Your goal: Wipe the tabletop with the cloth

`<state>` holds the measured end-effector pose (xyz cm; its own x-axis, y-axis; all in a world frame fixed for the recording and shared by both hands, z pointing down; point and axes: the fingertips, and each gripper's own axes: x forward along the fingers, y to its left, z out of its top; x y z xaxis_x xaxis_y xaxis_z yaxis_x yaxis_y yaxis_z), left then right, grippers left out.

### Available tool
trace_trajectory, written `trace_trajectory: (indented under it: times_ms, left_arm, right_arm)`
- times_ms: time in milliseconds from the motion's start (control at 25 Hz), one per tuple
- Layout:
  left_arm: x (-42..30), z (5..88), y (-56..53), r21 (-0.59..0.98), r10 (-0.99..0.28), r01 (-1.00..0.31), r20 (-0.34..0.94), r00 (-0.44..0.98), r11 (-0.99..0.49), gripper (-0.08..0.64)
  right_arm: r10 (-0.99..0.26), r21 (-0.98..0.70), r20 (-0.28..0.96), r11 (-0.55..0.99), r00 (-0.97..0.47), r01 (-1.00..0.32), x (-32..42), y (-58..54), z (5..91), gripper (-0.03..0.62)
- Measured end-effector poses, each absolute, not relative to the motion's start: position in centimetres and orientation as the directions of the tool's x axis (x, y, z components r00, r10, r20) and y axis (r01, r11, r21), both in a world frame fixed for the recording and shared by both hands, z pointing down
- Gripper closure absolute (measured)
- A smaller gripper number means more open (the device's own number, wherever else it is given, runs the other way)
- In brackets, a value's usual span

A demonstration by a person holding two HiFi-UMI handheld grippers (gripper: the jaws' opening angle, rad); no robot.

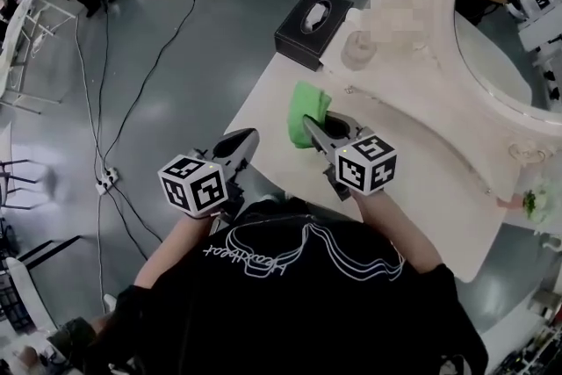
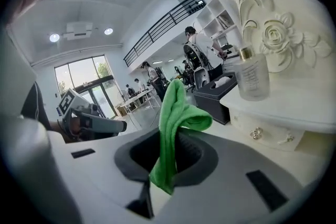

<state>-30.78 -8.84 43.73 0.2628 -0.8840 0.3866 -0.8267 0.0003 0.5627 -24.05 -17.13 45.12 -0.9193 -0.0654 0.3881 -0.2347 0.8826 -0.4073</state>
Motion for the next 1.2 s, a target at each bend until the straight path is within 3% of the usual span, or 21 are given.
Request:
trace_trajectory:
  times_ms: [1200]
  left_arm:
    - [-41.0,48.1,-12.6,0.635,-0.826,-0.770,0.404,0.393,-0.056,0.556]
  right_arm:
    - [-0.209,-0.306,0.589,0.836,-0.781,-0.455,-36.8,-21.5,53.3,0.538]
